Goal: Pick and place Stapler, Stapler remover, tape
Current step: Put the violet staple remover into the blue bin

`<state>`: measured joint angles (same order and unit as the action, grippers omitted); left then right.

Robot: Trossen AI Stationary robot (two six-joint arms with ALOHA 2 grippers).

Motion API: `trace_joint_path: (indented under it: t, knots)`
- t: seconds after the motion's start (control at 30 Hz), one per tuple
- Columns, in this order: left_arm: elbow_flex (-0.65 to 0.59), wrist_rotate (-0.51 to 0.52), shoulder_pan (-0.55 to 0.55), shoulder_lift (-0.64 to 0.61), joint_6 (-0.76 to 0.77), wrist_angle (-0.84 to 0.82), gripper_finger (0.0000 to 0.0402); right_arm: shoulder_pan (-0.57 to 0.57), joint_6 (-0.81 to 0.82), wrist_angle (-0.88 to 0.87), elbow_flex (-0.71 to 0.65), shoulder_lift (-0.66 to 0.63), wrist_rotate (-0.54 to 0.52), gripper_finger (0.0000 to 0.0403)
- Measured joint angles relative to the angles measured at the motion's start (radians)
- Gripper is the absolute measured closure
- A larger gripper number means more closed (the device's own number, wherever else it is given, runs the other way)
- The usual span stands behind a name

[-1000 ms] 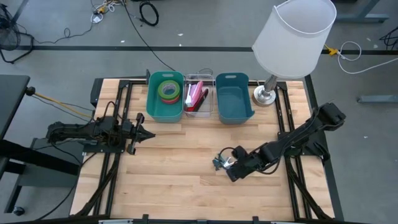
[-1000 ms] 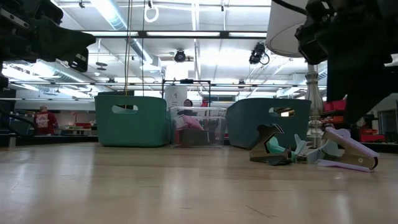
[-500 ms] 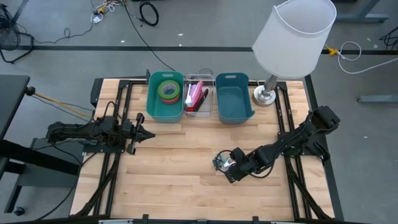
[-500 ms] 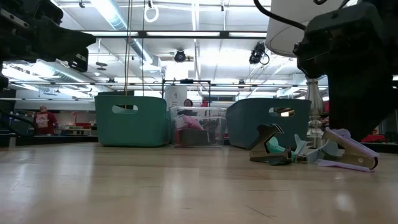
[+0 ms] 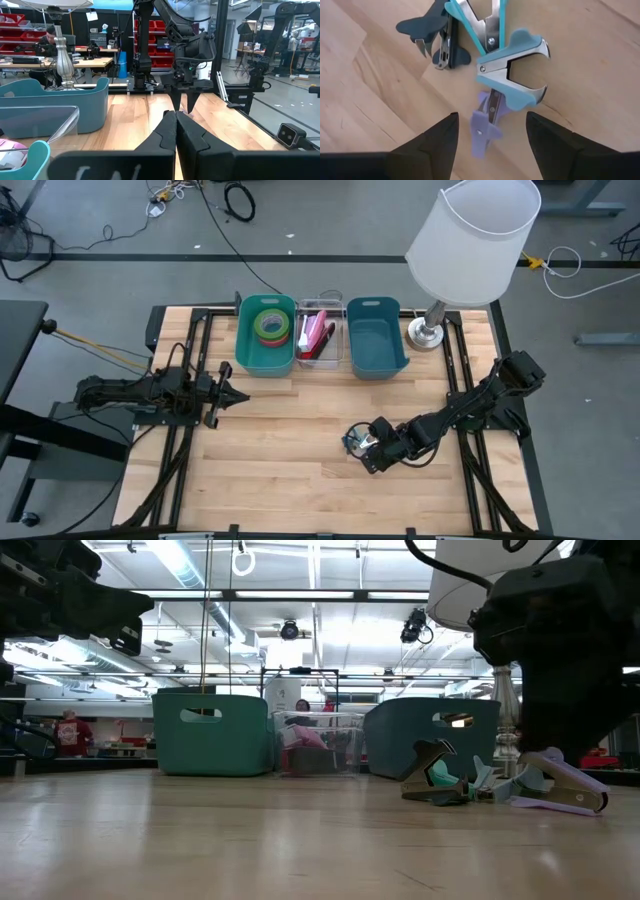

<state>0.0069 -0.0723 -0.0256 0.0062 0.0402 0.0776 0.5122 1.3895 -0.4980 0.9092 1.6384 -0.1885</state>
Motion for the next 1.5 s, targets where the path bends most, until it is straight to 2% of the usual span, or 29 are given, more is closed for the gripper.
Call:
trace_joint_path:
  t: [0.3,0.5,0.8,1.5]
  knots:
    - [0.0,0.0,0.0,0.0,0.0,0.0,0.0399,0.0,-0.017,0.007,0.0,0.014,0.012,0.017]
    - [0.0,0.0,0.0,0.0,0.0,0.0,0.0399,0.0,-0.018,0.081,0.0,0.044,0.039,0.017]
    - [0.0,0.0,0.0,0.0,0.0,0.0,0.0399,0.0,-0.011,0.087,0.0,0.046,0.024,0.0176]
    - [0.0,0.0,0.0,0.0,0.0,0.0,0.0399,0.0,-0.011,0.093,0.0,0.046,0.032,0.0317]
